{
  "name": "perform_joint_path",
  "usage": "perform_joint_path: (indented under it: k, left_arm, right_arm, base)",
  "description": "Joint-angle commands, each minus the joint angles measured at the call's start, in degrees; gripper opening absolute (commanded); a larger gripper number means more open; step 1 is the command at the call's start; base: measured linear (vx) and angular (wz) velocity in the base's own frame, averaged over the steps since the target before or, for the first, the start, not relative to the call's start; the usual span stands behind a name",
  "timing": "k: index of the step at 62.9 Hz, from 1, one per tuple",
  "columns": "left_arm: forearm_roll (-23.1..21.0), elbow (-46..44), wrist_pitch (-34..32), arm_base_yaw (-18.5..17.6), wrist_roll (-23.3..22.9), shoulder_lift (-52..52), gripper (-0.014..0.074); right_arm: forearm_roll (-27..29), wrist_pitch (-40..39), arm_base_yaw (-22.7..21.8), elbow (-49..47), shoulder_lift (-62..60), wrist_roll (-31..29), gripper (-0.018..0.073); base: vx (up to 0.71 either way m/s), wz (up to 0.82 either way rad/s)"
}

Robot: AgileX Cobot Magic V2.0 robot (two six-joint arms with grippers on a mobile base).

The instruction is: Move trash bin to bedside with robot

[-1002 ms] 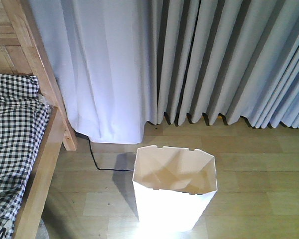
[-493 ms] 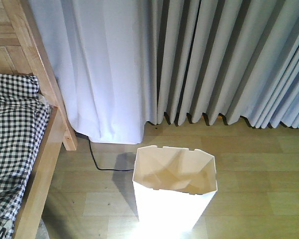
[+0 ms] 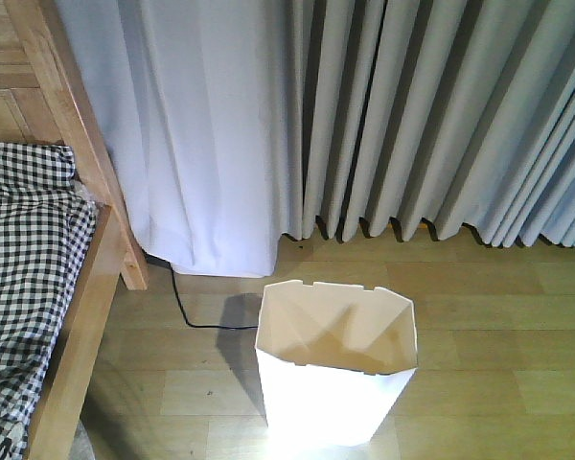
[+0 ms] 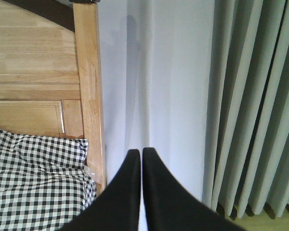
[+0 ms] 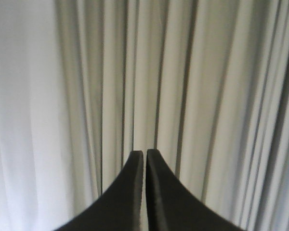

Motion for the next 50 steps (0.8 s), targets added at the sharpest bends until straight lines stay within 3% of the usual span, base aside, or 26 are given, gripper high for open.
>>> perform_joint_path:
  k: [1, 8, 12, 50]
  left_arm:
    - [-0.2, 1.6, -4.5, -0.2, -0.5, -0.6, -0.0006]
    - [-0.2, 1.6, -4.5, -0.2, -0.5, -0.6, -0.0006]
    - [-0.2, 1.6, -4.5, -0.2, -0.5, -0.6, -0.0006]
    - [-0.2, 1.6, -4.5, -0.2, -0.5, -0.6, -0.0006]
  right_arm:
    - [-14.4, -6.9, 2.8, 1.0, -1.1, 14.9, -0.0011]
    - [-27.4, -12.0, 8.4, 4.7, -2.4, 24.9, -0.0011]
    - [-30.5, -14.1, 10.2, 6.6, -2.4, 26.4, -0.0011]
    - [-31.4, -12.1, 8.3, 8.7, -4.6, 29.2, -0.0011]
  base:
    - [0.0, 0.0]
    - [0.0, 0.0]
    - [0.0, 0.0]
    - [0.0, 0.0]
